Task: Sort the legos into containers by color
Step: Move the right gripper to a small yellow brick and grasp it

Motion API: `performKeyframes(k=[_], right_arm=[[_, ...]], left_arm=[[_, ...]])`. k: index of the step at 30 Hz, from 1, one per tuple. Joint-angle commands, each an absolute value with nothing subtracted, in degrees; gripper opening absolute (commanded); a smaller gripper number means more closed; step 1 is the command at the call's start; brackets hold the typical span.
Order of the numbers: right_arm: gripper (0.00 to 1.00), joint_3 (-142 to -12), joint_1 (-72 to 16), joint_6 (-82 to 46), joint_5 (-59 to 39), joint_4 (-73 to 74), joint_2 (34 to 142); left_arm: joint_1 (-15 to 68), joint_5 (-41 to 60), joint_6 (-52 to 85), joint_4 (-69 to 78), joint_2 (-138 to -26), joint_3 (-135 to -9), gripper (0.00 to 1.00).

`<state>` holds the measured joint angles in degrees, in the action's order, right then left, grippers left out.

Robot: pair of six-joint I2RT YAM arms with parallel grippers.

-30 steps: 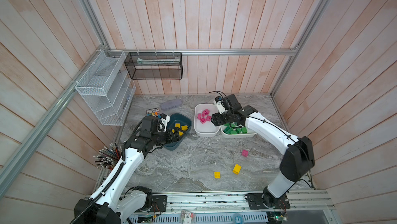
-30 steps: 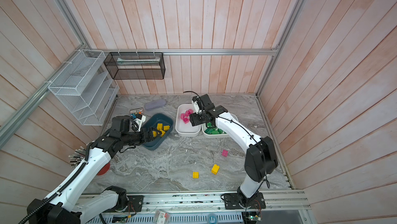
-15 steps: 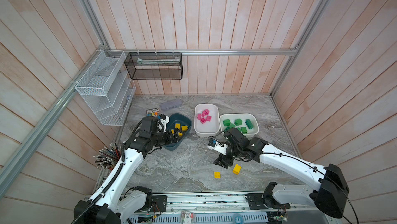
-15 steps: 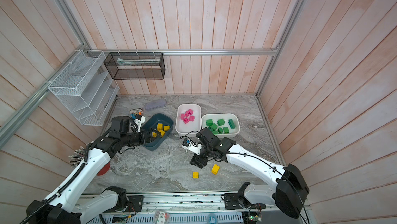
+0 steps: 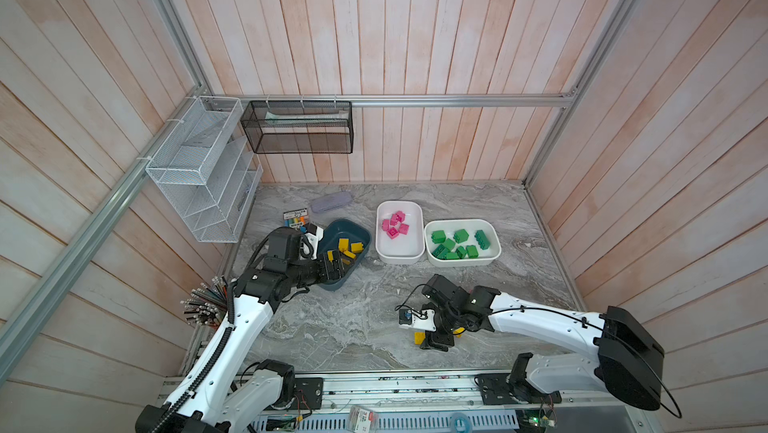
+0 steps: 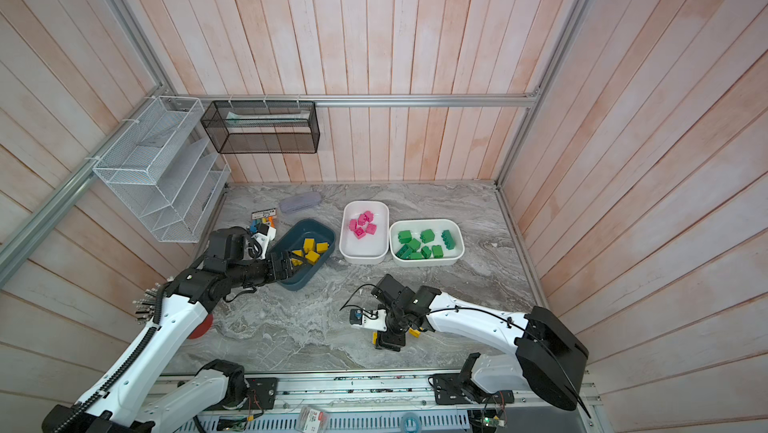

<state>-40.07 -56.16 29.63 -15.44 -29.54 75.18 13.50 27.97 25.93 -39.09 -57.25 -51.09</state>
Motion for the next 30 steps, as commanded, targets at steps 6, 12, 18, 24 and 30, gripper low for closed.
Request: performKeyframes(k=[6,12,18,24,30], right_arm=[[0.62,-38.89,-57.29,31.48,-12.39,-26.54,78.96],[0.56,-38.70,-57.55,31.38,-11.22,-25.63,81.94],[0.47,-38.42,-58.95,30.24,-9.41,-23.49,83.64],[0.34,-37.89,-59.68,28.97,-9.58,-23.70,85.05],[0.34,-37.71,-59.75,27.84,-8.74,-25.74,84.20]], left_arm=[[13.09,26.55,24.56,-39.77,-57.00,-50.87,1.00],[13.09,26.54,24.19,-39.81,-57.57,-50.94,1.00],[12.99,26.89,24.08,-39.59,-58.09,-51.13,1.00],[12.97,26.98,24.01,-39.46,-58.30,-50.86,1.00],[12.93,27.07,24.10,-39.22,-58.35,-50.46,1.00]])
